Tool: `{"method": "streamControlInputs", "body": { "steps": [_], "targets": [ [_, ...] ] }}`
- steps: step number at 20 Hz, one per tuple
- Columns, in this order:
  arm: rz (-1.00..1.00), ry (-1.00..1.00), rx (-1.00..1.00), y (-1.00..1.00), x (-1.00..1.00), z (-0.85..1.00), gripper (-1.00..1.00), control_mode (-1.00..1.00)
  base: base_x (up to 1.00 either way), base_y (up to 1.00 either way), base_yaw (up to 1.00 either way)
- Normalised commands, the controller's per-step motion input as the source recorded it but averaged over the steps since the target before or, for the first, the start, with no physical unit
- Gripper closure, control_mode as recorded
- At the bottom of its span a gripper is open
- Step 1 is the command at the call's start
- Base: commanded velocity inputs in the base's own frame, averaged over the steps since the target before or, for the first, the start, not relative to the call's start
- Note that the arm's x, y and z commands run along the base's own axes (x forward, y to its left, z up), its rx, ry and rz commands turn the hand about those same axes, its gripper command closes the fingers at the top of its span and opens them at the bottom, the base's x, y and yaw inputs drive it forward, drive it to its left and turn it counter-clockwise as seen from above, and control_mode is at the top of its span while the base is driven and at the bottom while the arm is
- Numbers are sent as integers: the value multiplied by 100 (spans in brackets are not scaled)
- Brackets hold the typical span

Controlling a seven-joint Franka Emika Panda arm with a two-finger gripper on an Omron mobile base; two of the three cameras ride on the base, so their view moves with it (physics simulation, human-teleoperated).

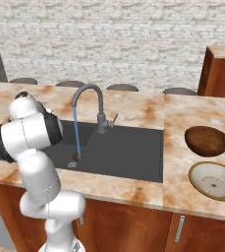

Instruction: Pick the kiwis from the sink and place them in one bowl. Place the broccoli in the other bowl. Then turn off the sink faucet.

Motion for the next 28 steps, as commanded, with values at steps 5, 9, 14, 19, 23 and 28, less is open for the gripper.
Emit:
{"method": "streamControlInputs", "body": {
  "steps": [5,9,14,19,23,28],
  "targets": [
    [0,0,0,-35,-57,35,100,-100,0,0,0],
    [0,0,0,-44,-54,22,100,-100,0,0,0],
    [0,0,0,-55,-47,38,100,-100,0,0,0],
    [-1,0,0,-61,-37,44,100,-100,0,0,0],
    [-10,0,0,-67,-25,15,100,-100,0,0,0],
    [-10,0,0,-61,-12,0,100,-100,0,0,0]
  ]
}}
